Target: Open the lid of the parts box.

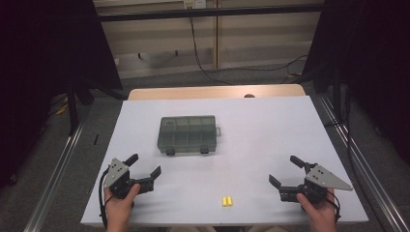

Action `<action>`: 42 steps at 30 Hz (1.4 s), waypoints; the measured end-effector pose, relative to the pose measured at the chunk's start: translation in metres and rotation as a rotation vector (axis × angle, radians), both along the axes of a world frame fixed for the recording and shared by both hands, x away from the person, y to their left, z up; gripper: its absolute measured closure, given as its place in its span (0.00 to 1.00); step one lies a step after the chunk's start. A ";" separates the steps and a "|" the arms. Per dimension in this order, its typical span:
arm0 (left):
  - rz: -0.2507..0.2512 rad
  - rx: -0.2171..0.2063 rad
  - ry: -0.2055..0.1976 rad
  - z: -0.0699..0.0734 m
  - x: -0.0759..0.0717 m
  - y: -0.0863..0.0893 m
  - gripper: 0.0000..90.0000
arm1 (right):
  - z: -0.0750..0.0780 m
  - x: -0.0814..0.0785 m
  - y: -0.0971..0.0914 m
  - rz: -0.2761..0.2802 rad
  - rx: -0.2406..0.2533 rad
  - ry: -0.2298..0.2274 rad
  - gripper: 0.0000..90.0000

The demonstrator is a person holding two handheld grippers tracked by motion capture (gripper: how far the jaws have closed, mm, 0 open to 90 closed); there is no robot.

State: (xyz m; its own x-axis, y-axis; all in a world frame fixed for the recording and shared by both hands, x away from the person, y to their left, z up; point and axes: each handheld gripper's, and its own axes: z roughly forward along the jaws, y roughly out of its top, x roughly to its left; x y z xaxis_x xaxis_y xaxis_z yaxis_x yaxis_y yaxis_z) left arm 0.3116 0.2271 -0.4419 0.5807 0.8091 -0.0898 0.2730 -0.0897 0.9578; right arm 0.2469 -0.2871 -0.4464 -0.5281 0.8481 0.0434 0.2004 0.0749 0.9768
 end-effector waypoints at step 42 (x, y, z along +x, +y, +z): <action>0.003 -0.008 0.087 0.001 0.025 0.001 0.05 | 0.009 0.033 0.018 0.023 -0.043 0.083 0.05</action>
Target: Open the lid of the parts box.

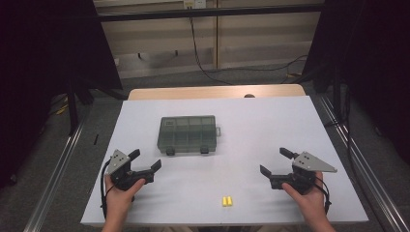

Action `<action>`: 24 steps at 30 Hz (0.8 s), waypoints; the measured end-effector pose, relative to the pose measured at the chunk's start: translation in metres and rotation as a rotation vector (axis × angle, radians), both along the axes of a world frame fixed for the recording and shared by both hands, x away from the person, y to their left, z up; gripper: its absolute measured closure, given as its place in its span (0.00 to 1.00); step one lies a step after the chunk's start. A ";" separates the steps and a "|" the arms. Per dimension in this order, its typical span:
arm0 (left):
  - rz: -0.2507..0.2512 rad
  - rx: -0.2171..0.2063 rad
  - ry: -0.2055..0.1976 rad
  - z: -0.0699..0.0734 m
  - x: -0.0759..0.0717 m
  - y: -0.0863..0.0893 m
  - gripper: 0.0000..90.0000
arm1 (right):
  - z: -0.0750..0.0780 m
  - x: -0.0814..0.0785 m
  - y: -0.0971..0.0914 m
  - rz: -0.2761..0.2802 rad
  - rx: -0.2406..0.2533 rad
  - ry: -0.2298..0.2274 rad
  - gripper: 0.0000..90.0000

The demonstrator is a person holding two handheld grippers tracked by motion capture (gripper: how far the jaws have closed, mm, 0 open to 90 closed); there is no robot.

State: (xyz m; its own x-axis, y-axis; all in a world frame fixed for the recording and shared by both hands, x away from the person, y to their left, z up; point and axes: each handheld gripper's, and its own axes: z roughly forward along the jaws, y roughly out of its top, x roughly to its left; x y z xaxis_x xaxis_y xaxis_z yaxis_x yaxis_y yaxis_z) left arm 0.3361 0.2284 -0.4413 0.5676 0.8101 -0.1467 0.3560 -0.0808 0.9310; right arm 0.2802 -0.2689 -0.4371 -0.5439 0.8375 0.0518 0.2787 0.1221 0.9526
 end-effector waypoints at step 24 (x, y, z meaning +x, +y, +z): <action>-0.014 0.000 0.027 -0.003 0.013 -0.003 0.18 | 0.002 0.033 0.039 0.067 -0.004 0.049 0.17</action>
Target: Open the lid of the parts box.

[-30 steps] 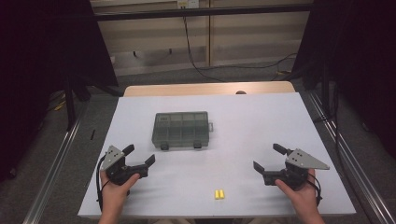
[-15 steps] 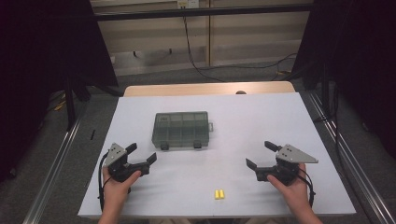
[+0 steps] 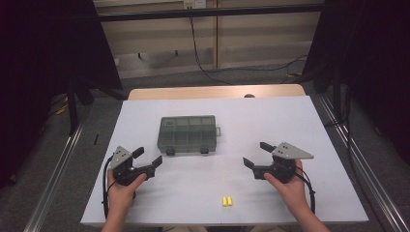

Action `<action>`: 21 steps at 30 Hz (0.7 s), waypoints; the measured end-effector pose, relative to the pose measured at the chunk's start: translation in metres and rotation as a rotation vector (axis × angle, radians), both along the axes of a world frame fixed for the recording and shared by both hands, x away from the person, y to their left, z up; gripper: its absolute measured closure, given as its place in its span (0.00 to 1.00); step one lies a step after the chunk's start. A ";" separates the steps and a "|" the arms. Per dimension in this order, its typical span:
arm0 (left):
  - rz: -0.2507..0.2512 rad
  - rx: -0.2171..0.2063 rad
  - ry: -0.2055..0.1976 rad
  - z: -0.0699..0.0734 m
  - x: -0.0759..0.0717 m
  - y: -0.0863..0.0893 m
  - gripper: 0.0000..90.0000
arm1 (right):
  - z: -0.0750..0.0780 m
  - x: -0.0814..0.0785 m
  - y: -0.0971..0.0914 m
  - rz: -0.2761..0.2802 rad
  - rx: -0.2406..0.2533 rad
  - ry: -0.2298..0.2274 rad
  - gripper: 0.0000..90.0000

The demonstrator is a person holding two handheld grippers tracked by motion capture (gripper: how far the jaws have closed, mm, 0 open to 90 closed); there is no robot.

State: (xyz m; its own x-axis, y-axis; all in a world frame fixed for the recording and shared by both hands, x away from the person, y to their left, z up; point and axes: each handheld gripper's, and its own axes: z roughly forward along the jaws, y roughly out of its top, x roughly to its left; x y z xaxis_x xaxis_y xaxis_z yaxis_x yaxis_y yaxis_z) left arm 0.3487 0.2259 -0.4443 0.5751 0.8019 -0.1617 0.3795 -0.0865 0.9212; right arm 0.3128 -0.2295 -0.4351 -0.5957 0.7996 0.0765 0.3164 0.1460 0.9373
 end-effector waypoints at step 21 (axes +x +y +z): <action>-0.010 0.040 0.031 0.002 0.004 0.000 0.52 | -0.003 0.025 0.032 0.021 -0.036 0.074 0.49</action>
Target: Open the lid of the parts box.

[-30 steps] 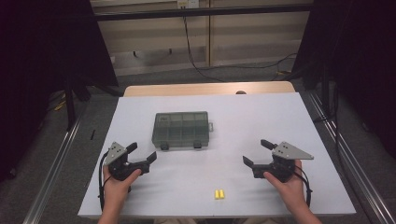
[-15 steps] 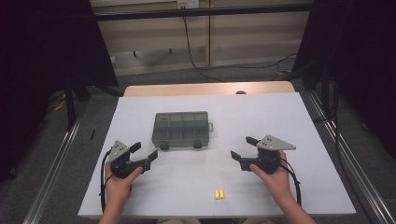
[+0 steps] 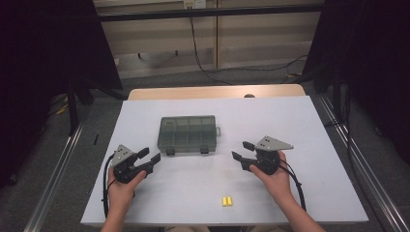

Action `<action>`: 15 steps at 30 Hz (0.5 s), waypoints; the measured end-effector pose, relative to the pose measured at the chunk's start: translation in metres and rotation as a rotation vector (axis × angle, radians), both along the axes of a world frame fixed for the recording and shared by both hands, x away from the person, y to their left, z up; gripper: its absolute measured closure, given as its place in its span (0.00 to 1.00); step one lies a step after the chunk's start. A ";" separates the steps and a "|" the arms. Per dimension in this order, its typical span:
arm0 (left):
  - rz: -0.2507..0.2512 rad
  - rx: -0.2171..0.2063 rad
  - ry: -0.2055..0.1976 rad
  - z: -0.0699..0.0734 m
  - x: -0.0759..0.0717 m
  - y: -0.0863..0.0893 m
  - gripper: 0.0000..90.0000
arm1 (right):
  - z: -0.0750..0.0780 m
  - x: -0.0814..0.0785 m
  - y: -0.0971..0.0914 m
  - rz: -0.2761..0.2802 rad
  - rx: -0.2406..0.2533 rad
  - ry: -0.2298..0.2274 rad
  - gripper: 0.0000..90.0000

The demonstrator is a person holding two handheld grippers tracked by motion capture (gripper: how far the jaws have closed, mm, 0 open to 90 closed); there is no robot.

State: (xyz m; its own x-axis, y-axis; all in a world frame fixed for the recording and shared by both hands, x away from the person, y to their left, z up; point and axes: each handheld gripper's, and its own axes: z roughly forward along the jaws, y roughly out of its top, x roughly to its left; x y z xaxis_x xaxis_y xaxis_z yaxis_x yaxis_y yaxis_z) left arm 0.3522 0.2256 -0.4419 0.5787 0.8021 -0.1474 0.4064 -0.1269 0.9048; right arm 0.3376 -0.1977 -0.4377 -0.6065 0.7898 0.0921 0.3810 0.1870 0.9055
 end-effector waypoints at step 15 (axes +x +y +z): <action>0.001 0.037 0.041 -0.007 0.011 0.001 0.83 | 0.000 0.013 0.023 0.031 -0.003 0.036 0.83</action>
State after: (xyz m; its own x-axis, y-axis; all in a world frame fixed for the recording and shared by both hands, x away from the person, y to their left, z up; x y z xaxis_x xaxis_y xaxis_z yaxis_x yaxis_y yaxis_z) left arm 0.3632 0.2265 -0.4490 0.5718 0.8082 -0.1411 0.4434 -0.1596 0.8820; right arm 0.3510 -0.1752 -0.4377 -0.6272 0.7708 0.1119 0.4074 0.2022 0.8906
